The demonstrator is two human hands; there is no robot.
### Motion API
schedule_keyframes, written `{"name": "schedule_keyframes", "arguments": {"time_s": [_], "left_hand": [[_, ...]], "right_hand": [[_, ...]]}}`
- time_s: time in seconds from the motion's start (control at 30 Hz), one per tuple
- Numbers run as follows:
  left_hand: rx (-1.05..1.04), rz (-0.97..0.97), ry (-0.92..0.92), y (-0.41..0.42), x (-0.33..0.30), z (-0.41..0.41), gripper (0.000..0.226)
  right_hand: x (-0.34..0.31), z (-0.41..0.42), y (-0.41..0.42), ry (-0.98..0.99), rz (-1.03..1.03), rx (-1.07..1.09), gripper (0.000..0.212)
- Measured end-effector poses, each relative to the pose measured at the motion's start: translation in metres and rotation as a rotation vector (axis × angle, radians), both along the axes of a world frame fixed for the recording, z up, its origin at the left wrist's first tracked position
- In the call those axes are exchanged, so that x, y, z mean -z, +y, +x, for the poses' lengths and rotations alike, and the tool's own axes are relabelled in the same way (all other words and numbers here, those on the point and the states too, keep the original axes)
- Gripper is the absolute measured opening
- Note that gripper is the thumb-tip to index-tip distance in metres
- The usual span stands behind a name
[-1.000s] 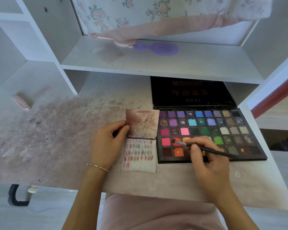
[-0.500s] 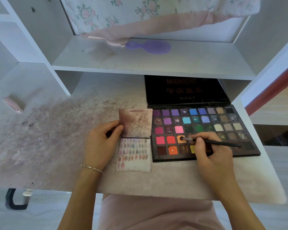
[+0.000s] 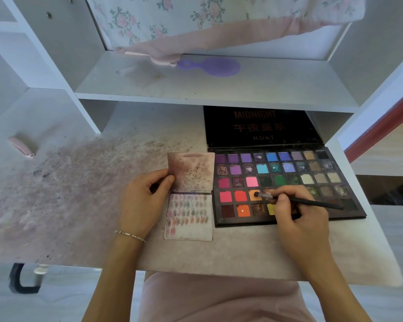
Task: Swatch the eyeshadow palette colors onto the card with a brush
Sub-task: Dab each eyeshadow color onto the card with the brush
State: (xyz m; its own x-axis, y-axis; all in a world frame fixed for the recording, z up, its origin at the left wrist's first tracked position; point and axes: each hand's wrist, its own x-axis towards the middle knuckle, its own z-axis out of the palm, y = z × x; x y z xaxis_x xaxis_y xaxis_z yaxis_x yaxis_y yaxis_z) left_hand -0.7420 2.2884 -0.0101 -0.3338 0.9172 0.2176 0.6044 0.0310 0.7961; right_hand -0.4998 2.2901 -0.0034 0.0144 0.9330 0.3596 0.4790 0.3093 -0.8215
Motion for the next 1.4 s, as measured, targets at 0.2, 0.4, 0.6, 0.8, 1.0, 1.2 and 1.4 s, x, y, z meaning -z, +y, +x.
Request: {"name": "schedule_keyframes", "arguments": {"time_s": [0.2, 0.4, 0.6, 0.8, 1.0, 1.2, 1.4], "left_hand": [[0.004, -0.005, -0.008, 0.0, 0.0, 0.0, 0.017], [0.008, -0.015, -0.009, 0.0, 0.001, 0.001, 0.016], [0.013, -0.025, -0.012, 0.0, -0.002, 0.0, 0.015], [0.017, -0.038, -0.026, 0.0, -0.002, 0.001, 0.016], [0.006, -0.042, -0.062, -0.001, -0.002, 0.001, 0.015], [0.001, -0.039, -0.037, -0.001, -0.003, 0.002, 0.015], [0.003, -0.041, -0.033, -0.001, -0.003, 0.002, 0.016]], "right_hand": [[-0.003, -0.019, -0.007, 0.099, -0.007, -0.098, 0.015], [0.0, -0.055, -0.024, 0.124, -0.126, -0.336, 0.011], [0.001, -0.071, -0.03, 0.099, -0.17, -0.469, 0.01], [-0.001, -0.071, -0.031, 0.06, -0.205, -0.514, 0.015], [-0.003, -0.072, -0.031, 0.025, -0.224, -0.515, 0.012], [-0.005, -0.072, -0.031, -0.053, -0.218, -0.524, 0.011], [-0.005, -0.072, -0.031, -0.058, -0.194, -0.52, 0.01]]}}
